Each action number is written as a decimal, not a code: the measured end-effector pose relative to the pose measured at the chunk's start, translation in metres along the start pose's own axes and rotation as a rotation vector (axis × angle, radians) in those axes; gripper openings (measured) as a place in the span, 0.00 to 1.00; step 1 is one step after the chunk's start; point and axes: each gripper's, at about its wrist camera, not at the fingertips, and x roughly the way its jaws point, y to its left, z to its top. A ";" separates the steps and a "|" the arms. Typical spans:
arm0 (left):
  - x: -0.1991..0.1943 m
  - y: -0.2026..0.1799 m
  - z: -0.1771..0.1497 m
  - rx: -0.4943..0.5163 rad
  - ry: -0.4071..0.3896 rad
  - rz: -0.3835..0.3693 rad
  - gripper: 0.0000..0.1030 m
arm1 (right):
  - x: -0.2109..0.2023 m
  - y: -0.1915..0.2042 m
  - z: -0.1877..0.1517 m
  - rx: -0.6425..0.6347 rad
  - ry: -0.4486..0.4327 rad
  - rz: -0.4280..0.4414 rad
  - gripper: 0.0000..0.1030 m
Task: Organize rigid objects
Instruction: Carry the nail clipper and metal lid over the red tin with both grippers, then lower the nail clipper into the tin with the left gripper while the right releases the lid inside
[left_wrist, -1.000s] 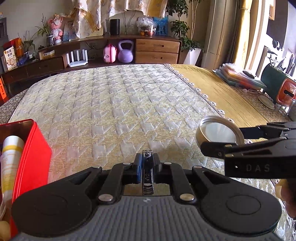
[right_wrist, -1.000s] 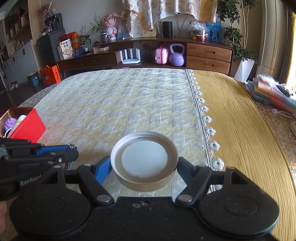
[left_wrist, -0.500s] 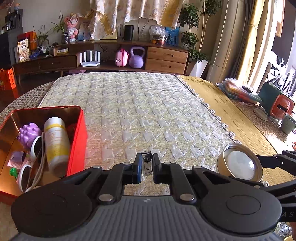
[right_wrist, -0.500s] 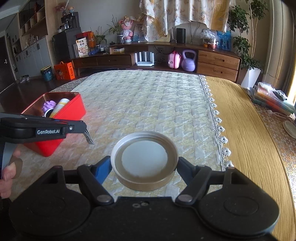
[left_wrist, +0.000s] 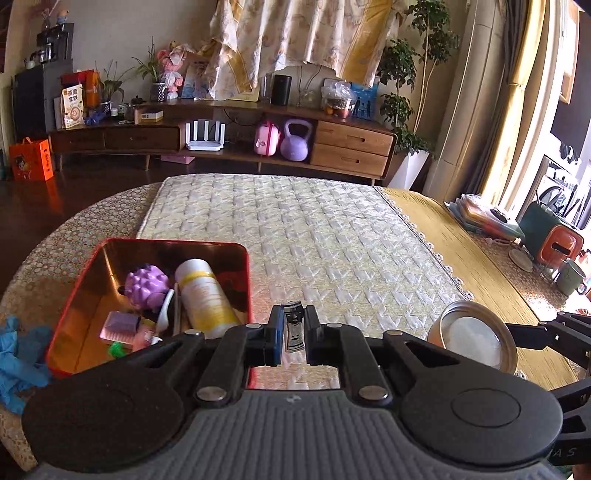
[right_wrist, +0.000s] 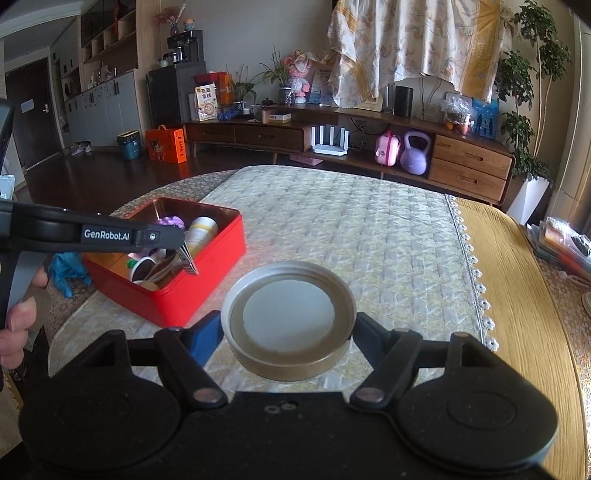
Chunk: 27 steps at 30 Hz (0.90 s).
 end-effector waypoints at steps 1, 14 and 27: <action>-0.004 0.006 0.003 0.000 -0.006 0.004 0.11 | 0.000 0.006 0.003 -0.008 -0.004 0.003 0.74; -0.033 0.091 0.031 -0.039 -0.049 0.094 0.11 | 0.032 0.066 0.035 -0.071 -0.022 0.046 0.74; 0.011 0.136 0.024 -0.064 0.025 0.151 0.11 | 0.098 0.117 0.050 -0.133 0.035 0.063 0.74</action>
